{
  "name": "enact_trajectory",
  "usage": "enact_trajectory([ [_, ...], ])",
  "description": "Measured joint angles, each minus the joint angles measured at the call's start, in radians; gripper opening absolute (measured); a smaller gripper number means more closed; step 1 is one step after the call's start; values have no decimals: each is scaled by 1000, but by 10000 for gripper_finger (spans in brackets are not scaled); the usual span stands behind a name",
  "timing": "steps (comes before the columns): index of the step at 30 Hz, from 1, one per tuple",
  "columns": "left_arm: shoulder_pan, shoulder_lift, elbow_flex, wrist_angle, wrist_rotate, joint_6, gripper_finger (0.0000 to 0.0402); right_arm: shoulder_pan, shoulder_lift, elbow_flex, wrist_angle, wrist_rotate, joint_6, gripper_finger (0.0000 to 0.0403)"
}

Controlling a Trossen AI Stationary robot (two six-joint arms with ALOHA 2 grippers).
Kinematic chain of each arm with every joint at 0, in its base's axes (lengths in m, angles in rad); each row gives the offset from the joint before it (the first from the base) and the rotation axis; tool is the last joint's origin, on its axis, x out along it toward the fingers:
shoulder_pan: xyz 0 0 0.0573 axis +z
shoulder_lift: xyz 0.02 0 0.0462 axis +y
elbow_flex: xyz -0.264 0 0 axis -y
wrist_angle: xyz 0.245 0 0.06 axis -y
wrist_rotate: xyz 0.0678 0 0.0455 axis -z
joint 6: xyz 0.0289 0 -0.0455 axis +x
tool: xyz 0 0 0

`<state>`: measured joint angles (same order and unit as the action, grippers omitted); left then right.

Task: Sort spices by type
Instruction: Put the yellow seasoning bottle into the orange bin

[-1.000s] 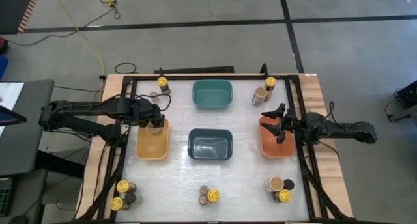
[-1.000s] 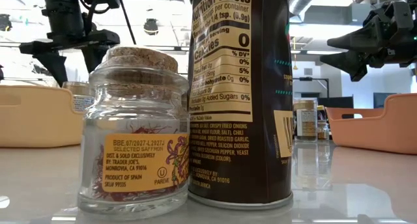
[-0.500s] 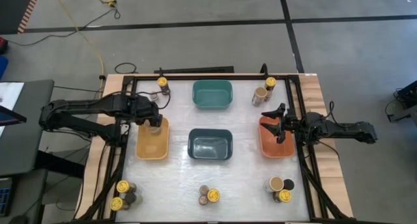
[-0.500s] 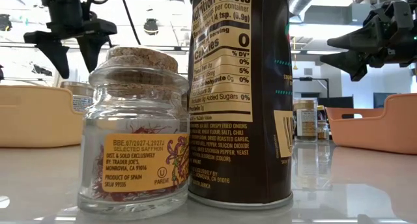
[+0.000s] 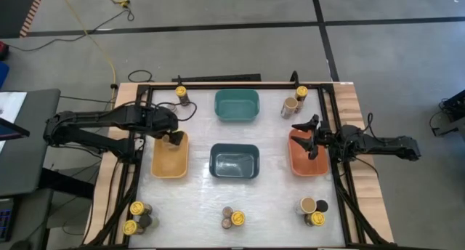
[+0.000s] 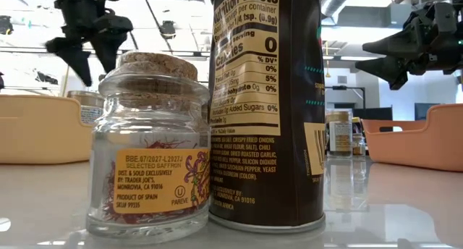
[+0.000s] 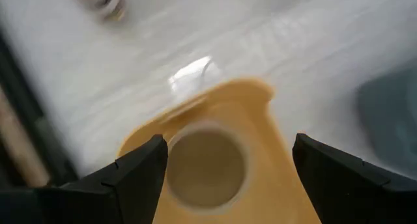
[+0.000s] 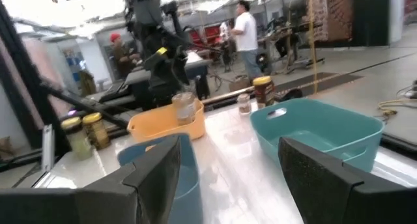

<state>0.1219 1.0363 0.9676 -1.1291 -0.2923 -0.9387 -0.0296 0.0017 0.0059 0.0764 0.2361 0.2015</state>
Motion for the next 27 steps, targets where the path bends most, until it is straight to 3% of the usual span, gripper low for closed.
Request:
enact_trajectory([
  [6, 0, -12, 0, 107, -60, 122, 316, -21, 0, 0, 184, 218, -10, 286],
  [13, 0, -119, -1, 130, -137, 249, 316, -75, 88, 102, 199, 238, -46, 286],
  [21, 0, -289, -2, 136, -202, 352, 316, -136, 434, 350, 169, 326, -83, 286],
  [27, 0, -342, -2, 134, -201, 391, 316, -241, 741, 678, -181, 424, 85, 286],
])
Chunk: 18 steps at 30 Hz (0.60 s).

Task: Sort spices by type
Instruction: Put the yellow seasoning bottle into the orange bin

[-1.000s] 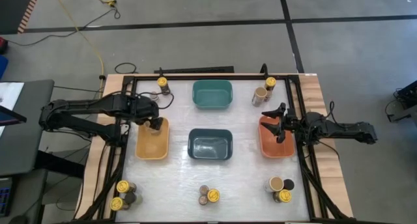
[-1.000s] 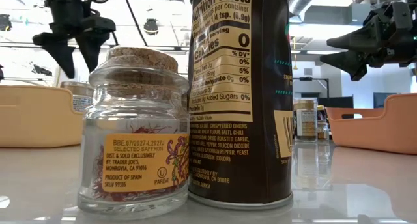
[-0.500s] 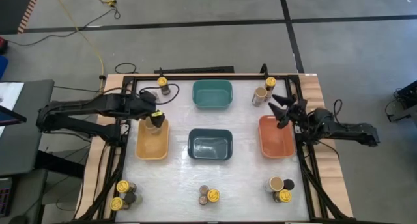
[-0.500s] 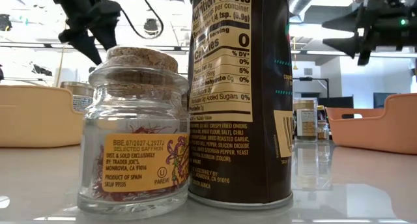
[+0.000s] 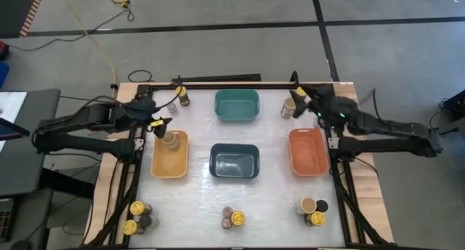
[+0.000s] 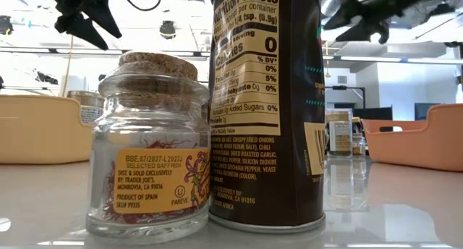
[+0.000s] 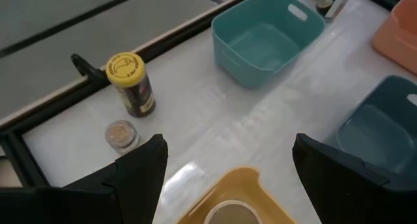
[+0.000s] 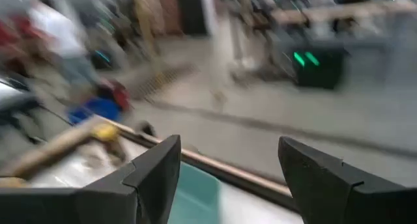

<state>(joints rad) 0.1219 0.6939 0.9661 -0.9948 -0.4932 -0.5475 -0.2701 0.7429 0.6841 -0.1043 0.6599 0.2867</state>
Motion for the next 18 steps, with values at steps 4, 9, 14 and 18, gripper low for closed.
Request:
enact_trajectory([
  [4, 0, -10, 0, -2, 12, 34, 316, -122, 193, 278, -364, 3, 184, 286],
  [9, 0, -10, 0, -12, 19, 58, 316, -314, 405, 554, -807, -66, 421, 286],
  [14, 0, -10, 0, -32, 35, 62, 316, -495, 549, 633, -938, -260, 468, 286],
  [18, 0, -10, 0, -54, 43, 91, 316, -591, 624, 634, -935, -321, 484, 286],
])
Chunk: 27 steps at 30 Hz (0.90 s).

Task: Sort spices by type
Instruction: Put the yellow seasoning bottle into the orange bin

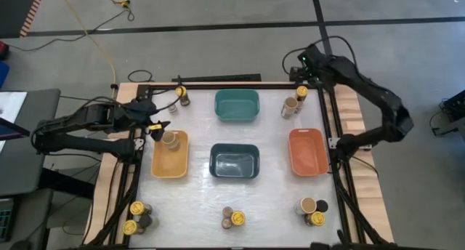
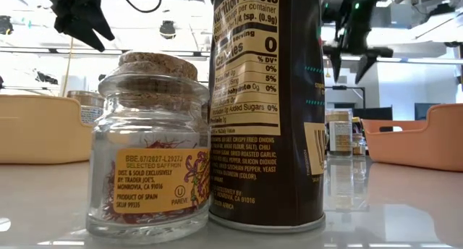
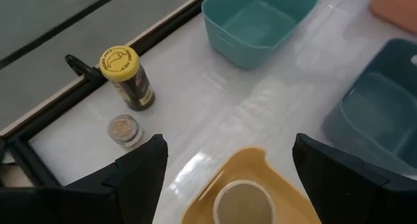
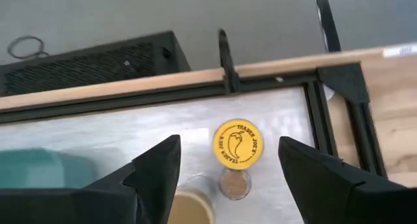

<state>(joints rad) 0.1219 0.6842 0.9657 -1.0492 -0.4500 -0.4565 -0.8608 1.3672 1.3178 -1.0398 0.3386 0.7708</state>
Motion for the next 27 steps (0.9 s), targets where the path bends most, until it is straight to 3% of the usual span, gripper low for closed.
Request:
enact_trajectory([
  [5, 0, 0, 0, -17, 0, 8, 316, -67, 74, 0, -2, -87, 15, 286],
  [14, 0, 0, 0, -16, -1, 53, 316, -111, 190, 1, -42, -106, 18, 286],
  [27, 0, 0, 0, -17, -4, 65, 316, -60, 203, 1, -52, -105, -35, 286],
])
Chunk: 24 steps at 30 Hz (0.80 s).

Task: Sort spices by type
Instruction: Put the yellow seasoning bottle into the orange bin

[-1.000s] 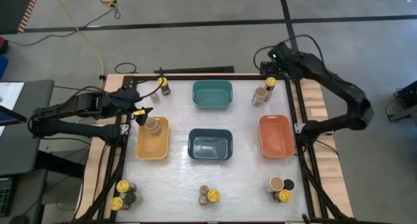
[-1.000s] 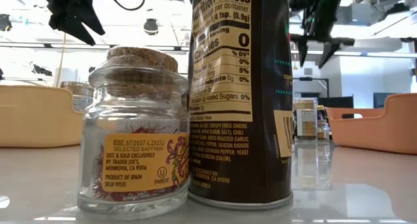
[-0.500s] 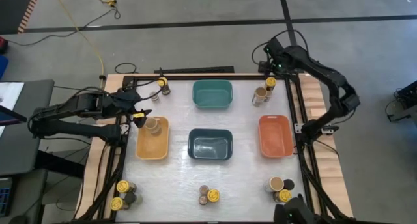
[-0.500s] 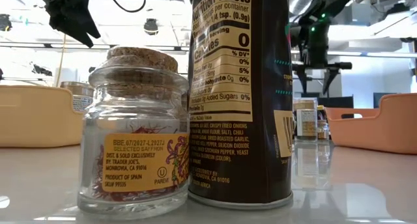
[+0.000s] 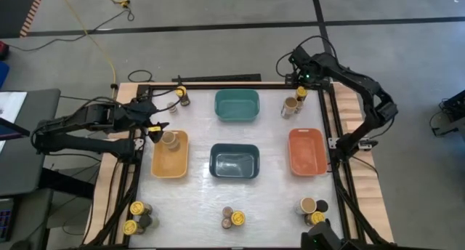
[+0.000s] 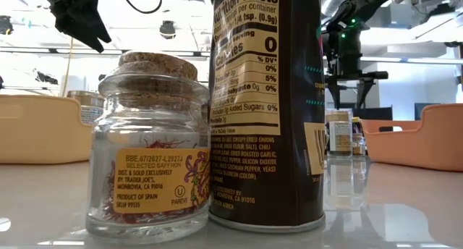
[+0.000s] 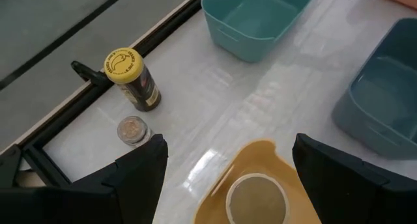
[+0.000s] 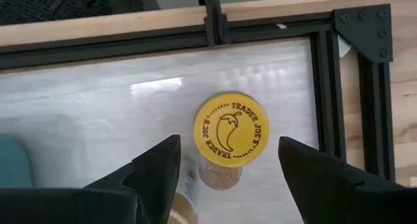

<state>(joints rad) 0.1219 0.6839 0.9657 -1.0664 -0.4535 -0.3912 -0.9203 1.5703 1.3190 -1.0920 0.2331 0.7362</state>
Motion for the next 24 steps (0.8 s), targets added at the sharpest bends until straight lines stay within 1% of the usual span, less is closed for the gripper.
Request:
enact_trajectory([
  [18, 0, 0, 0, 0, 0, -3, 316, -5, 0, 0, 13, 27, 15, 288],
  [21, 0, 0, 0, 0, 1, -3, 316, -5, 0, 0, 15, 28, 15, 307],
  [24, 0, 0, 0, 0, 1, -4, 316, -5, 0, 0, 15, 28, 20, 345],
])
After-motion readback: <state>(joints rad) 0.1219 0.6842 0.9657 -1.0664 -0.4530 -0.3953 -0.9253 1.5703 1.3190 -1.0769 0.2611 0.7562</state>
